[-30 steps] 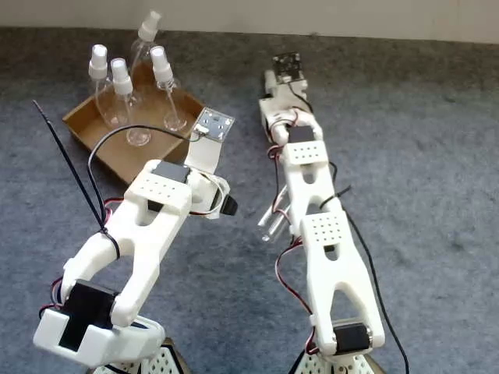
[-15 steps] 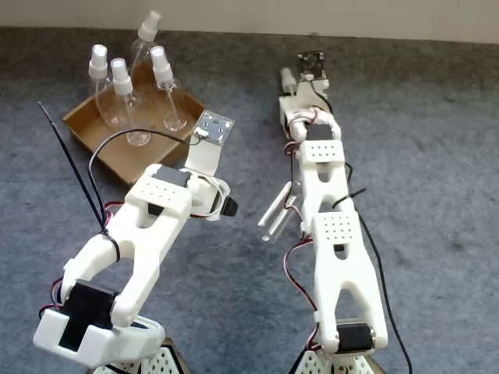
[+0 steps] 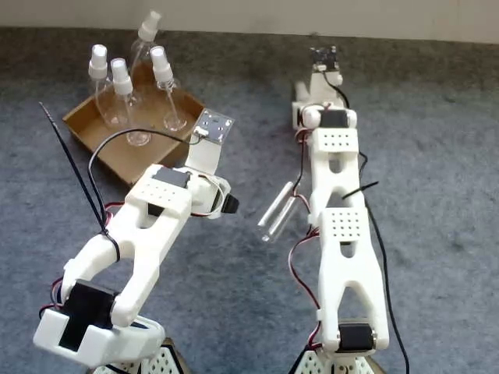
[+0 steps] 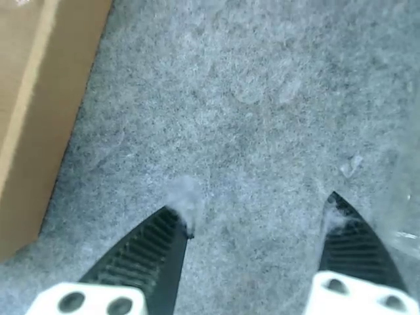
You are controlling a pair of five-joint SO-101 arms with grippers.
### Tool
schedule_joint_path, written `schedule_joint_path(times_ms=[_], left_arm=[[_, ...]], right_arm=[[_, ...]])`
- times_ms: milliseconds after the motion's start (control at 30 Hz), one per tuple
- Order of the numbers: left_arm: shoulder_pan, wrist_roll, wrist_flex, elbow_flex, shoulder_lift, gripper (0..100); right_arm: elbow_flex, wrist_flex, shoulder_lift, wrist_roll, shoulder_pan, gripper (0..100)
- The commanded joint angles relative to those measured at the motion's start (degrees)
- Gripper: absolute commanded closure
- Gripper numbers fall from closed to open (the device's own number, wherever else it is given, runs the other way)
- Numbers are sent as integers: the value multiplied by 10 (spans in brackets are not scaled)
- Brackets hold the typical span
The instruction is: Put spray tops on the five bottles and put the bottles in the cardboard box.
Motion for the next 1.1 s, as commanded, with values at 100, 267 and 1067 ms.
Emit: schedule_joint_path(times_ms=[100,267,1067], left_arm=[[-3,-5,-11,-4,-4,726],[-3,-5,-11,-4,-4,726],[-3,-5,-11,-4,-4,726]], right_arm=[[-78,91,-91,8,13,994],[-78,153,-126,8,22,994],[-78,363,-179,7,73,992]])
